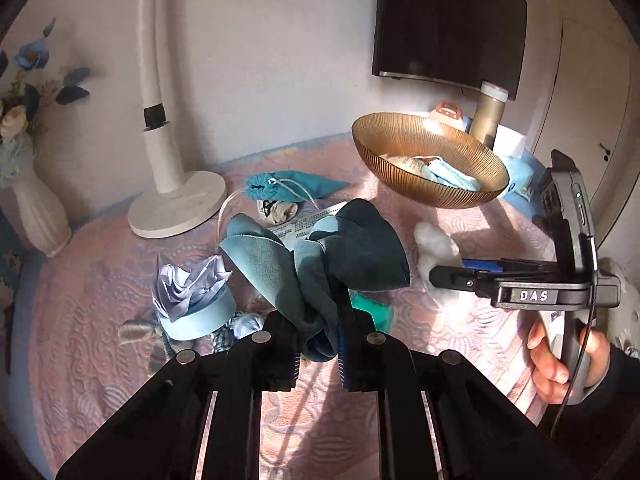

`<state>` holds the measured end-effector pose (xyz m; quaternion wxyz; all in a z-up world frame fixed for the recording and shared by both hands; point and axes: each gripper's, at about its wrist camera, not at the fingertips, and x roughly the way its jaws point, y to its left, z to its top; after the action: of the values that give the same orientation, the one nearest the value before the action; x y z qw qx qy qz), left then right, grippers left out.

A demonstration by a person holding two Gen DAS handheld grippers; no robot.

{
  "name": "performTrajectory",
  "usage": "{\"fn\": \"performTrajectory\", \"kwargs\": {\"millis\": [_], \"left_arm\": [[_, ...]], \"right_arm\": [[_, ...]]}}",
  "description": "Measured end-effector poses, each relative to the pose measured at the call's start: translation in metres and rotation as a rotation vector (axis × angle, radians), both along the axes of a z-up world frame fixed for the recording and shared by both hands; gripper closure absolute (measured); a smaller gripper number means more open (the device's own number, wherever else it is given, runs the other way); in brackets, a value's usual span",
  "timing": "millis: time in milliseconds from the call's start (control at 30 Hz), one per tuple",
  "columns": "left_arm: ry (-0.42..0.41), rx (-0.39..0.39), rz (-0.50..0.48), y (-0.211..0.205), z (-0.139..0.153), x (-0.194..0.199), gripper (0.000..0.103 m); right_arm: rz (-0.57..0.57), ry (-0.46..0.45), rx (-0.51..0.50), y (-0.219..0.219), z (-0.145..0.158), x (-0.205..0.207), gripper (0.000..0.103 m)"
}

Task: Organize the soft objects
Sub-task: 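Lift the plush and teal cloth over the amber bowl and open both tools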

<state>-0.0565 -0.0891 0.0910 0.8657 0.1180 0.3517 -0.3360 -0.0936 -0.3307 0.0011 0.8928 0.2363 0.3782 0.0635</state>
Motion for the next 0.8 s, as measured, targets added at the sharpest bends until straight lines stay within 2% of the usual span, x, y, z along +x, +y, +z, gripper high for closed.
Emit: {"fn": "performTrajectory", "kwargs": {"millis": [100,233,300,433,533,667,800], "left_arm": [[-0.009,-0.062,0.014,0.003,0.014,-0.005,0.092],[-0.042,-0.093,0.022,-0.003,0.035,-0.009,0.092],[-0.073,-0.11,0.011,-0.008,0.05,-0.013,0.092],[-0.121,-0.17,-0.031,-0.027,0.083,-0.018,0.092],[-0.164,-0.183,-0.059,-0.055,0.104,-0.014,0.092],[-0.172,-0.191,-0.08,-0.1,0.12,-0.001,0.092],[-0.122,-0.209,-0.101,-0.147,0.117,0.021,0.092]], "right_arm": [[-0.005,-0.021,-0.025,0.003,0.005,-0.003,0.043],[-0.004,-0.063,-0.033,0.003,0.016,-0.011,0.044],[-0.006,-0.074,-0.078,0.004,0.028,-0.016,0.044],[-0.014,-0.192,-0.144,-0.004,0.082,-0.038,0.044],[-0.102,-0.257,-0.239,-0.023,0.129,-0.053,0.044],[-0.233,-0.232,-0.368,-0.059,0.172,-0.053,0.044],[-0.34,-0.16,-0.439,-0.095,0.185,-0.032,0.044]]}}
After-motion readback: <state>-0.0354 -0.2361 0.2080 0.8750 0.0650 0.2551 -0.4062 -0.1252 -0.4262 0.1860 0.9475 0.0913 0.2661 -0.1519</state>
